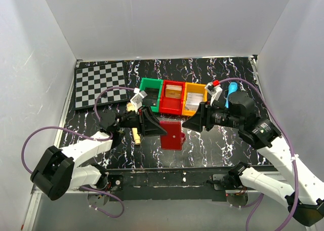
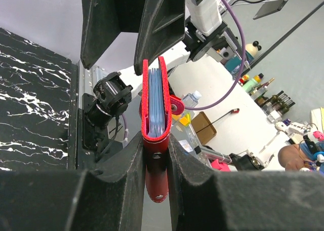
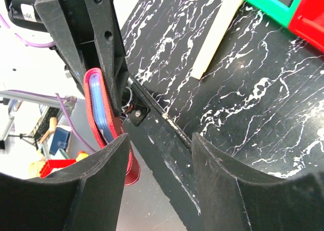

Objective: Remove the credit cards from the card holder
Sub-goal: Open the card holder.

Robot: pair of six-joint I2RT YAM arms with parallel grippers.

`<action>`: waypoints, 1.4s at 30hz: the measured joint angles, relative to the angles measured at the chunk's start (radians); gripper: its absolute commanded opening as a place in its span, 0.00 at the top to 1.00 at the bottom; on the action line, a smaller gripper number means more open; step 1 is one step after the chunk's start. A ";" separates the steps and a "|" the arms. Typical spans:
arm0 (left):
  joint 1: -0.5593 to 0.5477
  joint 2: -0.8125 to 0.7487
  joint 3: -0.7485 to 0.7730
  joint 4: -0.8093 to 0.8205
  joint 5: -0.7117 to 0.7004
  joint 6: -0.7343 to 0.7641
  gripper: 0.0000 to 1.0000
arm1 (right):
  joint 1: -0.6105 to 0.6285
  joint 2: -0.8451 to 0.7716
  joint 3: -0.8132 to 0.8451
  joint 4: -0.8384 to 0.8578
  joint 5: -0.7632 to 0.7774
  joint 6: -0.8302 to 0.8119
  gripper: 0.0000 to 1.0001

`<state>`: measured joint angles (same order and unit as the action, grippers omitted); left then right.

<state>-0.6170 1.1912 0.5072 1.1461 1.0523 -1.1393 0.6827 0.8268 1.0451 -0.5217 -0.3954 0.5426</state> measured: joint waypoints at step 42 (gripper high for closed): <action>0.002 0.125 0.048 0.151 0.071 -0.274 1.00 | 0.006 0.104 0.013 -0.098 -0.074 -0.074 0.49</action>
<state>-0.6151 1.3159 0.5556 1.2968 1.1236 -1.4132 0.6884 0.9310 1.0584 -0.6201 -0.4694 0.4686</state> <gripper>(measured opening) 0.184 0.493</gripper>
